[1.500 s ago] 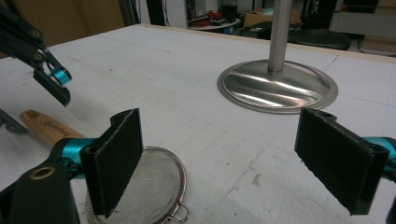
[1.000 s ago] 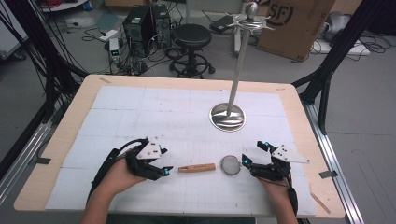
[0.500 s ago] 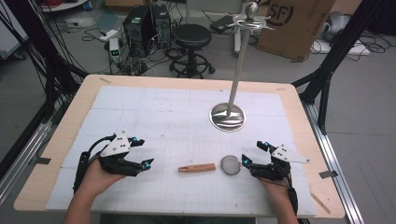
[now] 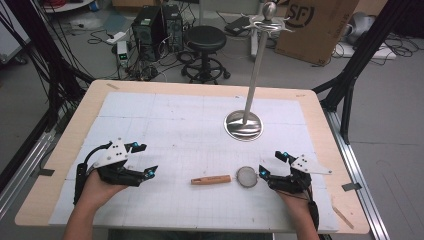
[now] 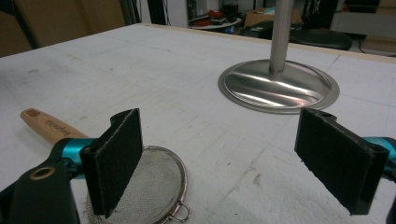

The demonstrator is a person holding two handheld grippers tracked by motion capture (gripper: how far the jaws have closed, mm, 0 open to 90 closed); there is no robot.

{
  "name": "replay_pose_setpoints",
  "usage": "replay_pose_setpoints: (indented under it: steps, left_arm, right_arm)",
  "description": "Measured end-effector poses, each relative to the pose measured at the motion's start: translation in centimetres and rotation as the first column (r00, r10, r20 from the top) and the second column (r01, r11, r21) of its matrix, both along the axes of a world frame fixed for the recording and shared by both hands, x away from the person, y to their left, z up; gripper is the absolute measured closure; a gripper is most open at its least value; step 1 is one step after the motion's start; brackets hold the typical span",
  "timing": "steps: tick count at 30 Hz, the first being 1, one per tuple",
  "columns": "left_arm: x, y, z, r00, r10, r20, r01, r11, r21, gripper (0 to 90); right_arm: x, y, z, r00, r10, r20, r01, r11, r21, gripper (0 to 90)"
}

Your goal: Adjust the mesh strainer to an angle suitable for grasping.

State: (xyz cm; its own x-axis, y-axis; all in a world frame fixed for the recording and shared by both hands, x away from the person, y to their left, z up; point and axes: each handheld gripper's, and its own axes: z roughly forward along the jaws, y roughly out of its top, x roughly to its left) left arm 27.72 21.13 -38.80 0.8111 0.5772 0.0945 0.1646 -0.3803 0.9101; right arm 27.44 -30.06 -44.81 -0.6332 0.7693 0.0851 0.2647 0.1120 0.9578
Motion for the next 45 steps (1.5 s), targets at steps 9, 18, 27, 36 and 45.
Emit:
replay_pose_setpoints:
  steps: [9,18,27,36,45]
  left_arm:
    - [0.2,0.4,0.0,0.9999,0.011,0.003,-0.011,0.9994,-0.033,19.9]
    - [0.2,1.1,0.3,0.9995,0.029,0.013,-0.028,0.9978,-0.06,19.9]
    - [0.2,1.2,0.4,0.9995,0.028,0.017,-0.027,0.9976,-0.063,19.9]
    - [0.1,1.2,0.6,0.9994,0.028,0.022,-0.026,0.9975,-0.066,19.9]
    - [0.0,1.2,0.7,0.9993,0.027,0.026,-0.025,0.9972,-0.071,19.9]
  right_arm:
    - [0.1,0.1,0.1,0.9999,0.006,-0.013,-0.006,1.0,-0.006,14.1]
    - [0.3,1.0,1.6,0.9974,0.071,0.01,-0.071,0.9972,-0.025,14.2]
    - [1.3,3.1,3.5,0.9824,0.186,-0.019,-0.187,0.9766,-0.107,14.5]
    - [2.4,6.2,4.2,0.9376,0.318,-0.14,-0.343,0.9139,-0.218,16.2]
    - [3.3,8.6,4.0,0.8952,0.389,-0.217,-0.44,0.8491,-0.292,21.4]
